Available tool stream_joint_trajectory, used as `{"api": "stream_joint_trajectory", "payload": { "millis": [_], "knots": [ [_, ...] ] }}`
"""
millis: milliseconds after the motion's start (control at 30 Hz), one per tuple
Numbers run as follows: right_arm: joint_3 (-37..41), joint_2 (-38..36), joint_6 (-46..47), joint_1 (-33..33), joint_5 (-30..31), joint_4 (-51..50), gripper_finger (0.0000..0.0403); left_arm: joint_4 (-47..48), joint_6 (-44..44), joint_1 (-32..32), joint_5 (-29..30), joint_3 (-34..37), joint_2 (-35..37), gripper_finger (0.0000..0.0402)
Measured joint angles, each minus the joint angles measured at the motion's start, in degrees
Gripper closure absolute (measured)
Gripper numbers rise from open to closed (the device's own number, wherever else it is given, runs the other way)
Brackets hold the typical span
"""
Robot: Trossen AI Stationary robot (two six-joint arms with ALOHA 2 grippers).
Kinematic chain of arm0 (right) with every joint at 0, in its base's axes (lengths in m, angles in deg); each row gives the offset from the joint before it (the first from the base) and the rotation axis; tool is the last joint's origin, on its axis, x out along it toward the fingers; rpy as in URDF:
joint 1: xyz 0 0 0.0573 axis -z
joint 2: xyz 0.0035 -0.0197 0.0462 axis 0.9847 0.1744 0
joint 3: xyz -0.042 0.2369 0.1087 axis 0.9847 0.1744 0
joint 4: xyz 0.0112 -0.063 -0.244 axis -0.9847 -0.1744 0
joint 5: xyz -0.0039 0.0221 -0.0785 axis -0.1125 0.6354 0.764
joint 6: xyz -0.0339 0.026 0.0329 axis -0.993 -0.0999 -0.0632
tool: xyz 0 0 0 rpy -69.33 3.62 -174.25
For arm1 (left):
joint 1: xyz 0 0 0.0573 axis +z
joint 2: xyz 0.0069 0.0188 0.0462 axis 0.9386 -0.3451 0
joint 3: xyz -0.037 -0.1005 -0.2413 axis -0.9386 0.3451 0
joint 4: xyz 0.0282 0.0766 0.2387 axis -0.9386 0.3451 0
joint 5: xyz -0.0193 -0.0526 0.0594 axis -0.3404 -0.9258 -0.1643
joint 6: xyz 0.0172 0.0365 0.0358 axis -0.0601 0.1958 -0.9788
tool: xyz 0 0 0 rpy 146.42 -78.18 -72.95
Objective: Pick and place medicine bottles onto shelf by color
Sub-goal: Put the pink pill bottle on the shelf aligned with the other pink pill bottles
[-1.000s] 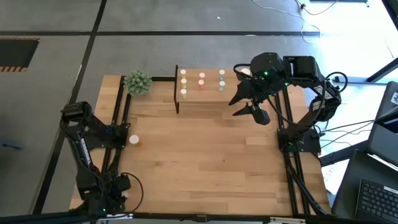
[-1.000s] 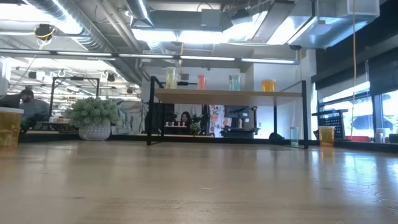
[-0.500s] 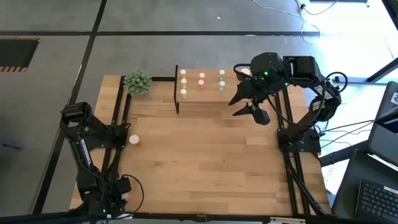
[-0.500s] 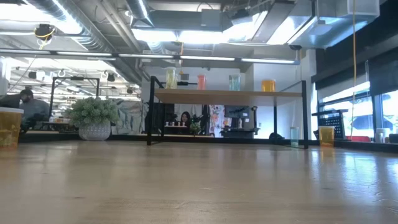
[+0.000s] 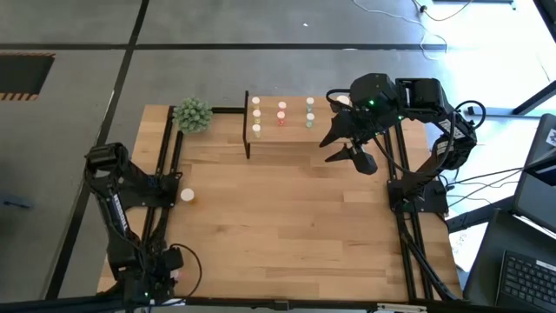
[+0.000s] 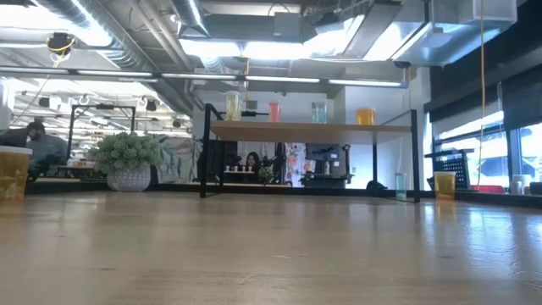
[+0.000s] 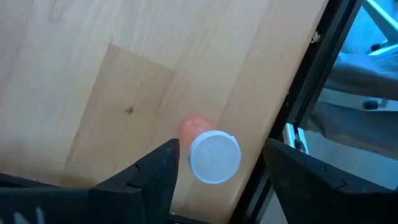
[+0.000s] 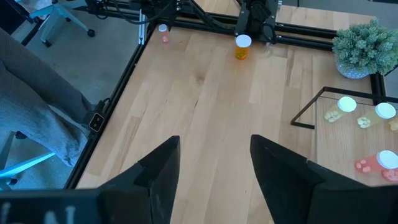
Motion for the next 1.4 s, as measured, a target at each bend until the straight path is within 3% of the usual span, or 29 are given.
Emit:
{"api": "stream_joint_trajectory", "payload": {
  "millis": [1400],
  "knots": [
    [0.00,0.00,-0.01,-0.01,-0.01,0.00,0.0205,2.75,0.26,-0.02,-1.13,-0.02,-0.26,0.0198]
  ]
}}
